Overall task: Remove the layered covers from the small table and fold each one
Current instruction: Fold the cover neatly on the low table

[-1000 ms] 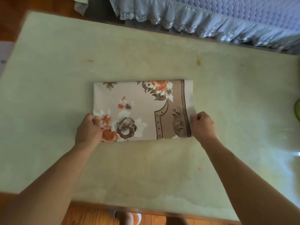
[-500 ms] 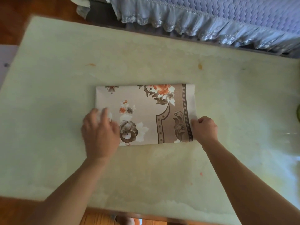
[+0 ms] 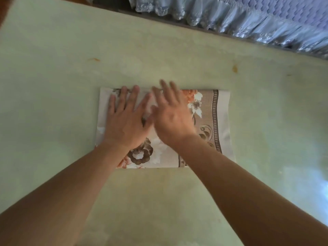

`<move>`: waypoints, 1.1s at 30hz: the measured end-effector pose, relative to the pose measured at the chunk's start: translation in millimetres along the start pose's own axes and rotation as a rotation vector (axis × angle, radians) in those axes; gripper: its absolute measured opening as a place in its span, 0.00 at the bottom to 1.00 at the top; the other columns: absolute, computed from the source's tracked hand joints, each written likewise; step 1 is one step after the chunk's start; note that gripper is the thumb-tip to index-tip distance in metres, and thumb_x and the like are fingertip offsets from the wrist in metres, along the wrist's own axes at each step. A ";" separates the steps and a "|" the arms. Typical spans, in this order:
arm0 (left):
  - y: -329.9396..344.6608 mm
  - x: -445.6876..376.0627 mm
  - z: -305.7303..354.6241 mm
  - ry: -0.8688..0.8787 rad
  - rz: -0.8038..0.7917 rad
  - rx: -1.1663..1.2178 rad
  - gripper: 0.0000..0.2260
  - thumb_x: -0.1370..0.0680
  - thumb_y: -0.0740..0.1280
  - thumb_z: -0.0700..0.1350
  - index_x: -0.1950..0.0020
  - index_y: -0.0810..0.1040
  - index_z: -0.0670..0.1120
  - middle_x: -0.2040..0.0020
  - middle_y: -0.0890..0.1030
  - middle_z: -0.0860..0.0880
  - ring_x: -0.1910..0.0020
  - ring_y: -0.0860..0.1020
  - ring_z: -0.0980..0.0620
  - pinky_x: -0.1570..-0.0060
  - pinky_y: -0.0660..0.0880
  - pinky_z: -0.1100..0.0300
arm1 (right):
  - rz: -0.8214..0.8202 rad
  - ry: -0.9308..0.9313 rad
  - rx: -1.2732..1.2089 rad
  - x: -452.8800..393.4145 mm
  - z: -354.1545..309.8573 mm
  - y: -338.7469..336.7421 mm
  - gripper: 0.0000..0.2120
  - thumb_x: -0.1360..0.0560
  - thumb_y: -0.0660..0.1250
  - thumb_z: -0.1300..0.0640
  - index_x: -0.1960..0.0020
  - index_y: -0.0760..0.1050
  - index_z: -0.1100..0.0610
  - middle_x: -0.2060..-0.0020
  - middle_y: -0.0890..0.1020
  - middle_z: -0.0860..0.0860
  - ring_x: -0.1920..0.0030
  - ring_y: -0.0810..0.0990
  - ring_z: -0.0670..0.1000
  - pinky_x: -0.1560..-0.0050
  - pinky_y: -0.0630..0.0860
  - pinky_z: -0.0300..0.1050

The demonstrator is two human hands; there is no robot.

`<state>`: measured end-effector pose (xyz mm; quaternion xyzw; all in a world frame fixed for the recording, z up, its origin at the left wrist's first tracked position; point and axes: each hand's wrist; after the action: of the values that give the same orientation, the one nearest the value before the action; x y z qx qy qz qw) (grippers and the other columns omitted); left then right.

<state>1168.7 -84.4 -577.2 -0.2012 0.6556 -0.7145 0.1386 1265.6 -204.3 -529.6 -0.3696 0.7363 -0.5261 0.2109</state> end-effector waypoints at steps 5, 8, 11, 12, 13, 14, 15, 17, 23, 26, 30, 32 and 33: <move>0.3 3.6 -3.8 0.034 0.031 0.000 0.30 0.18 0.50 0.64 0.17 0.53 0.58 0.17 0.53 0.45 0.18 0.51 0.40 0.22 0.48 0.38 | -0.144 0.106 0.183 -0.1 68.2 10.2 0.32 0.18 0.36 0.36 0.18 0.41 0.49 0.19 0.41 0.50 0.20 0.35 0.51 0.20 0.37 0.52; -1.8 2.6 -2.4 0.037 0.014 -0.004 0.30 0.18 0.49 0.64 0.17 0.52 0.57 0.16 0.52 0.45 0.18 0.50 0.39 0.22 0.48 0.37 | -0.165 0.280 0.210 14.5 129.2 -14.6 0.36 0.20 0.34 0.32 0.18 0.37 0.50 0.19 0.38 0.48 0.21 0.32 0.48 0.20 0.38 0.53; -4.8 1.9 -3.1 0.020 -0.021 0.002 0.30 0.18 0.49 0.64 0.17 0.53 0.57 0.16 0.51 0.45 0.18 0.49 0.39 0.22 0.48 0.37 | -0.166 0.292 0.244 17.1 141.6 -18.5 0.37 0.20 0.33 0.33 0.18 0.37 0.53 0.19 0.38 0.48 0.21 0.33 0.48 0.20 0.40 0.54; -8.0 2.7 -2.5 0.006 -0.034 0.000 0.29 0.18 0.48 0.63 0.17 0.53 0.57 0.16 0.50 0.45 0.18 0.48 0.39 0.22 0.47 0.36 | -0.154 0.289 0.240 17.0 140.6 -17.2 0.37 0.19 0.34 0.33 0.18 0.38 0.53 0.19 0.38 0.49 0.21 0.33 0.48 0.20 0.40 0.54; -11.1 5.3 1.9 -0.013 -0.035 0.000 0.29 0.17 0.48 0.62 0.17 0.53 0.56 0.16 0.49 0.45 0.18 0.47 0.39 0.22 0.47 0.36 | -0.138 0.289 0.239 17.2 139.9 -15.5 0.36 0.19 0.34 0.33 0.18 0.38 0.53 0.19 0.39 0.49 0.21 0.33 0.48 0.20 0.41 0.54; -14.5 9.2 12.2 -0.026 -0.022 0.008 0.28 0.16 0.47 0.61 0.17 0.52 0.55 0.16 0.48 0.44 0.18 0.45 0.39 0.22 0.46 0.35 | -0.118 0.292 0.237 17.2 140.1 -14.5 0.36 0.19 0.35 0.33 0.18 0.39 0.53 0.19 0.39 0.49 0.20 0.34 0.48 0.20 0.41 0.54; -16.0 15.8 28.4 -0.015 -0.016 0.028 0.27 0.16 0.46 0.60 0.17 0.52 0.55 0.16 0.46 0.44 0.18 0.43 0.39 0.22 0.45 0.35 | -0.102 0.297 0.233 17.9 141.5 -14.1 0.36 0.19 0.36 0.34 0.18 0.40 0.53 0.19 0.40 0.49 0.20 0.35 0.48 0.20 0.41 0.54; -14.6 38.5 65.7 0.071 -0.034 0.087 0.27 0.16 0.46 0.60 0.17 0.51 0.54 0.16 0.45 0.44 0.18 0.41 0.40 0.22 0.44 0.36 | -0.088 0.296 0.232 20.2 142.8 -14.2 0.35 0.18 0.37 0.34 0.18 0.41 0.53 0.19 0.41 0.49 0.20 0.36 0.48 0.20 0.41 0.54; 1.3 74.1 83.4 0.091 -0.093 0.070 0.29 0.16 0.48 0.62 0.17 0.50 0.55 0.16 0.47 0.45 0.18 0.42 0.41 0.22 0.47 0.37 | -0.072 0.284 0.292 19.9 138.2 -22.1 0.34 0.17 0.39 0.37 0.18 0.43 0.55 0.19 0.41 0.51 0.20 0.35 0.53 0.20 0.39 0.57; 2.4 70.6 88.2 0.092 -0.079 0.086 0.28 0.16 0.46 0.61 0.16 0.46 0.55 0.16 0.45 0.46 0.18 0.40 0.42 0.22 0.47 0.37 | 0.042 0.221 0.148 42.1 97.7 -23.3 0.29 0.15 0.47 0.46 0.18 0.50 0.60 0.18 0.45 0.54 0.19 0.38 0.55 0.20 0.43 0.56; 3.8 72.6 88.5 0.082 -0.082 0.050 0.30 0.15 0.46 0.59 0.17 0.38 0.52 0.16 0.47 0.45 0.18 0.42 0.41 0.23 0.47 0.36 | -0.017 -0.006 -0.052 91.4 45.6 13.8 0.26 0.14 0.50 0.50 0.20 0.57 0.61 0.19 0.54 0.56 0.19 0.44 0.55 0.20 0.50 0.56; 0.4 71.6 85.8 0.122 -0.051 0.083 0.27 0.15 0.49 0.57 0.16 0.50 0.53 0.16 0.51 0.46 0.18 0.46 0.42 0.23 0.50 0.36 | -0.019 0.078 0.047 98.2 57.7 23.8 0.28 0.15 0.48 0.46 0.19 0.56 0.59 0.19 0.54 0.55 0.19 0.45 0.55 0.21 0.53 0.58; -0.3 73.5 79.6 0.149 -0.042 0.089 0.26 0.14 0.50 0.57 0.17 0.54 0.54 0.16 0.52 0.46 0.17 0.47 0.42 0.23 0.51 0.37 | -0.020 0.126 0.101 98.8 65.9 23.4 0.29 0.15 0.48 0.44 0.19 0.55 0.57 0.19 0.53 0.55 0.19 0.44 0.55 0.21 0.52 0.58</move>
<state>1141.4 -188.4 -564.4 -0.1549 0.6271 -0.7588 0.0831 1241.1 -316.7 -567.2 -0.3320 0.7168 -0.5870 0.1770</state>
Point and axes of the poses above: each hand's wrist, its own x-axis away from the middle knuckle, its own y-axis out of the palm, z = x × y
